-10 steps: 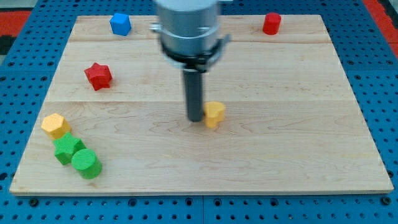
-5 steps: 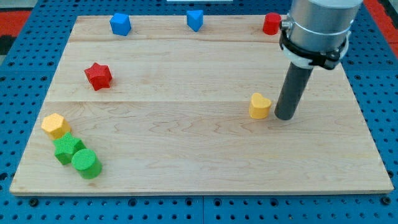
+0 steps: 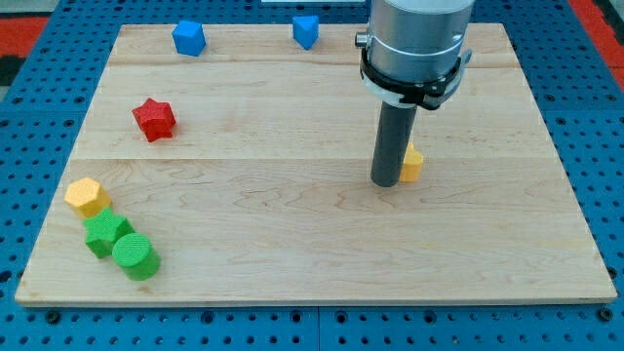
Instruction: Push yellow heart towards top right
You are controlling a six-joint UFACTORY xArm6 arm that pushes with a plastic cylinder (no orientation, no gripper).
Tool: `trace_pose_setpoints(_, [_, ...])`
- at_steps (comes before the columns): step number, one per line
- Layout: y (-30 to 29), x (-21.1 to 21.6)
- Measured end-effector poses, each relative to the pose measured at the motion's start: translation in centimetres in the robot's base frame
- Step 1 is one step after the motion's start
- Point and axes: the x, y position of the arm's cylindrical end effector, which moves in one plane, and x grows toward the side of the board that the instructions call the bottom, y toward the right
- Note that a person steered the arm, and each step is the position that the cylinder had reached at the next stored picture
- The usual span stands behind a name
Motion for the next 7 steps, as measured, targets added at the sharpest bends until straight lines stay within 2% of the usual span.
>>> trace_pose_setpoints(4, [6.5,-2.1])
trace_pose_setpoints(7, [7.8,-5.2])
